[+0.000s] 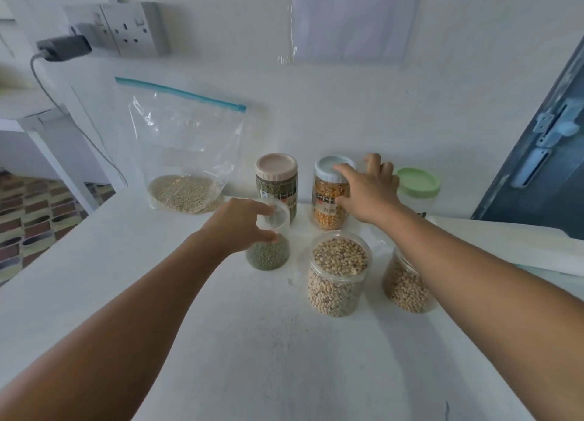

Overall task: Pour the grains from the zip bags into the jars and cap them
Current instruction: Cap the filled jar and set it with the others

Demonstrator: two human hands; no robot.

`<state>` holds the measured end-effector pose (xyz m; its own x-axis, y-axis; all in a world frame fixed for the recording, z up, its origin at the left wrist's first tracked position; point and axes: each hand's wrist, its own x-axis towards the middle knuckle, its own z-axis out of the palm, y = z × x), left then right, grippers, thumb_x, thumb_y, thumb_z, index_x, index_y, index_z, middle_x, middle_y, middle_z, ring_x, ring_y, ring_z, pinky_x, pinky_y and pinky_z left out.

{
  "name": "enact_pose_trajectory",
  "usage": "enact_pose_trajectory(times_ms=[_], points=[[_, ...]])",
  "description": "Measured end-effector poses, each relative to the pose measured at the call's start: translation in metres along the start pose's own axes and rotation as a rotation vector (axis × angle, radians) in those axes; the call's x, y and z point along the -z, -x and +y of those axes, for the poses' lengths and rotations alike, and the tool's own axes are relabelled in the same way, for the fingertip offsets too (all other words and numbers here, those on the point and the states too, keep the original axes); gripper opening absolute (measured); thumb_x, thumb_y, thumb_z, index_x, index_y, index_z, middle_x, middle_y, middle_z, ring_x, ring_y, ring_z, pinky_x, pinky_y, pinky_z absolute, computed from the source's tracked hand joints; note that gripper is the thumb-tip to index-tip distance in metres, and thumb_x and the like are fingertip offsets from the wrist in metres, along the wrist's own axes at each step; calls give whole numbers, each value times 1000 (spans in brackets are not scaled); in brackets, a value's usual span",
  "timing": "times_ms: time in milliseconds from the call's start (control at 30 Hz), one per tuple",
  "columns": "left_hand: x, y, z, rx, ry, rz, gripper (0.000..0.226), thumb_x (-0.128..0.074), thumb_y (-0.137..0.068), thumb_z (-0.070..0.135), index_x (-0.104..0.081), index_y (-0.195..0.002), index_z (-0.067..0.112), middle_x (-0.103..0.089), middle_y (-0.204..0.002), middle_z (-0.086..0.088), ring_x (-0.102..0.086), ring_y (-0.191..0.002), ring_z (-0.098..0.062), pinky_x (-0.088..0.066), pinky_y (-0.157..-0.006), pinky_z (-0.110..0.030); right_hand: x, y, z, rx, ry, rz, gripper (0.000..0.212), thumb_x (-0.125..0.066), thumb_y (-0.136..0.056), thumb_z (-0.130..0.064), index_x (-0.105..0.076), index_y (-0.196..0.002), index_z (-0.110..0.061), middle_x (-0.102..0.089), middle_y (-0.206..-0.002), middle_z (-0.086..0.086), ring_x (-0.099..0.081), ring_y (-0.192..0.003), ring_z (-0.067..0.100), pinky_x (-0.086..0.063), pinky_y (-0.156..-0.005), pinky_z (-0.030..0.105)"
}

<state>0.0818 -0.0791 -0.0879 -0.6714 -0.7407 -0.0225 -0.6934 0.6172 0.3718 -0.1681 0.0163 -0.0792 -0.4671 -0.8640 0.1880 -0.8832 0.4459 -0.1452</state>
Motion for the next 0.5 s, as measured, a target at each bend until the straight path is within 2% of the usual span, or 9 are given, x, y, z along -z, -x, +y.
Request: enact_pose_trajectory(times_ms=[67, 133, 200, 233, 333, 500], points=[[-1, 0, -1, -3, -15, 12, 72, -84, -78, 57, -61, -142, 34, -61, -146, 3, -69, -112, -17, -41, -97, -27, 11, 22, -4, 70, -83, -49, 82, -59, -89, -72, -23, -157, -42, -26, -154, 14, -33, -135, 41, -35, -109, 52], [-2, -1, -2, -5, -21, 22, 72, -84, -77, 58, -62, -141, 34, -62, -145, 3, -67, -115, -15, -41, -98, -28, 23, 48, -7, 164, -116, -289, 101, -47, -74, -97, -18, -158, -49, -26, -163, 10, -34, -144, 40, -36, -113, 58], [-3, -1, -2, -4, -4, 19, 72, -85, -76, 57, -63, -141, 33, -61, -146, 5, -66, -115, -14, -40, -97, -26, 30, 71, -8, 210, -53, -565, 118, -52, -61, -102, -12, -159, -52, -18, -171, 2, -25, -153, 36, -30, -118, 65], [-2, 0, -2, -3, 7, 17, 72, -86, -76, 55, -63, -141, 32, -60, -147, 5, -66, -115, -14, -39, -96, -25, 29, 80, -8, 220, -17, -621, 121, -62, -60, -97, -10, -160, -52, -16, -172, -2, -23, -154, 33, -29, -119, 64], [-1, 2, 0, -4, 7, 13, 73, -86, -77, 54, -62, -142, 32, -59, -149, 5, -64, -121, -16, -40, -99, -27, 21, 91, -8, 219, -64, -550, 119, -83, -64, -74, -18, -160, -49, -22, -170, -8, -32, -150, 26, -35, -118, 55], [3, 7, -1, 24, 1, -29, 76, -89, -73, 55, -63, -140, 30, -57, -151, 6, -56, -134, -18, -40, -113, -35, 7, 75, -13, 153, -196, -420, 115, -89, -65, -62, -29, -160, -39, -35, -165, -2, -41, -145, 25, -41, -114, 48]])
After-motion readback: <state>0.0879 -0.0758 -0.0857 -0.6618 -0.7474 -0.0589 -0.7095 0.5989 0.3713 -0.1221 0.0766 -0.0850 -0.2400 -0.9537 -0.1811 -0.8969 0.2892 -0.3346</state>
